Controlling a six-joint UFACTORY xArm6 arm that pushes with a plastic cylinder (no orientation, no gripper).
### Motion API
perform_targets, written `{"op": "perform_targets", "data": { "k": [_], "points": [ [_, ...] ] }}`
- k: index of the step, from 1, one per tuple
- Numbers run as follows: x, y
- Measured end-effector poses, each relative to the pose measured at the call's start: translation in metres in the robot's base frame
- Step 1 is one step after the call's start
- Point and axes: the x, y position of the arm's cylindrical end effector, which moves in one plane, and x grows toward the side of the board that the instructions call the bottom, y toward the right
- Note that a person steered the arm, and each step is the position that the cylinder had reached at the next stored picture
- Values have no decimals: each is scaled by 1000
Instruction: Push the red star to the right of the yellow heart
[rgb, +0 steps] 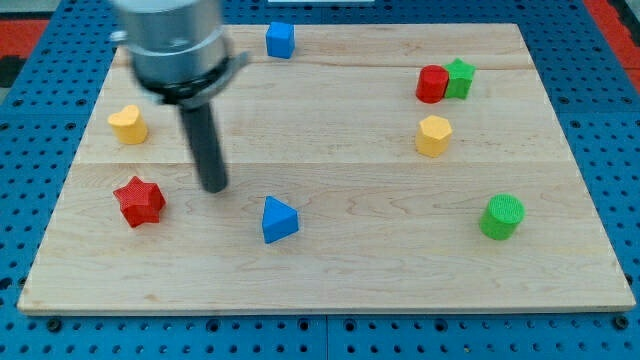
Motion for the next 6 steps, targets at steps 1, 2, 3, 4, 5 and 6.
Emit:
{"op": "perform_targets", "data": {
  "k": [1, 2, 3, 4, 5, 6],
  "points": [
    [81, -22],
    [68, -92],
    [26, -54],
    [-12, -27],
    [-38, -17],
    [-69, -54]
  ]
}}
